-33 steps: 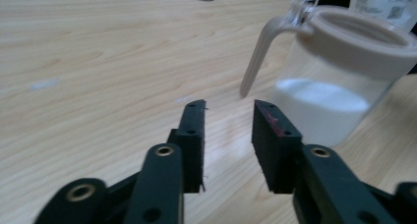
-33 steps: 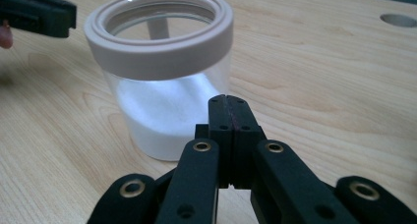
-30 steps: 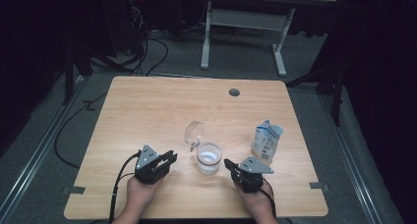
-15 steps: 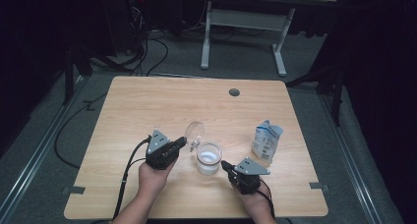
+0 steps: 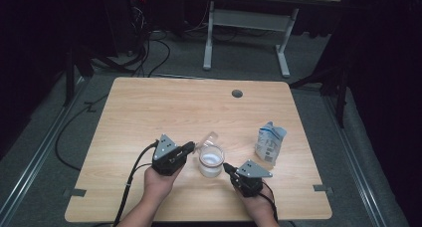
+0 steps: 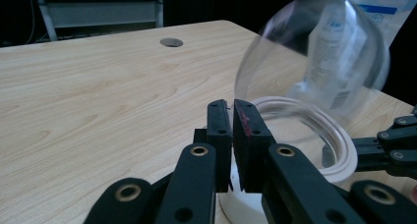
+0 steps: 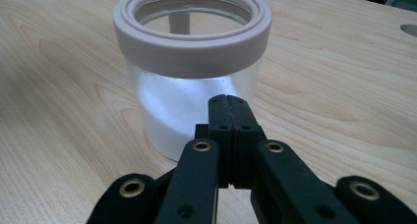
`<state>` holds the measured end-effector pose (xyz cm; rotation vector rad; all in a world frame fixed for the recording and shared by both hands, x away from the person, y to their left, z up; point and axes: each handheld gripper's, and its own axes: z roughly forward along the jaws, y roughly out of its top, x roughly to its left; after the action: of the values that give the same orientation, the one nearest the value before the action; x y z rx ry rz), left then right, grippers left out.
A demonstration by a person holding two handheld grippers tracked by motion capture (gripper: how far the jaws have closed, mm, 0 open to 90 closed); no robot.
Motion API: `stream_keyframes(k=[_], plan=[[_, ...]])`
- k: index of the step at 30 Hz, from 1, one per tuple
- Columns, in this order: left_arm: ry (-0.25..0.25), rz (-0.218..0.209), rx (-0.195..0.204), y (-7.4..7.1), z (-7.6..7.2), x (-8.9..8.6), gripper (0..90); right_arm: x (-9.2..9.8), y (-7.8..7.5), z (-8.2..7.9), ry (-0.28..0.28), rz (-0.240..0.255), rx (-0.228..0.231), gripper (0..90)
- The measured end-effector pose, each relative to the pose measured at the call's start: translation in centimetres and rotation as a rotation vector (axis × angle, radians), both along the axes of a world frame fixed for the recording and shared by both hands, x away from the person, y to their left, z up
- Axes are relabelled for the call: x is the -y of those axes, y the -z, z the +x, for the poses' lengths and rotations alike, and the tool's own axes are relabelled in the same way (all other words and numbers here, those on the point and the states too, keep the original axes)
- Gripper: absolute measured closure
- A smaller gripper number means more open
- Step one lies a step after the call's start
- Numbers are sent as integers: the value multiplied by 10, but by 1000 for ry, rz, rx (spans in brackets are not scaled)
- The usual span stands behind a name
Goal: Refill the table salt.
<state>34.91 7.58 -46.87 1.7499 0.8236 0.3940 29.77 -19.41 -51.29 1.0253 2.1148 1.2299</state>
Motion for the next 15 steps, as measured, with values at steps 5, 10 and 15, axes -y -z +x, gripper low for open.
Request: stream_keyframes(k=[5,10,15], plan=[[-11,4,1,4,-3,-6,850,0,0,0,2,-2,1,900],[-26,27,-10,13,-4,-16,839,0,0,0,2,-3,0,900],[-71,92,-6,25,-6,-40,829,0,0,0,1,-1,1,900]])
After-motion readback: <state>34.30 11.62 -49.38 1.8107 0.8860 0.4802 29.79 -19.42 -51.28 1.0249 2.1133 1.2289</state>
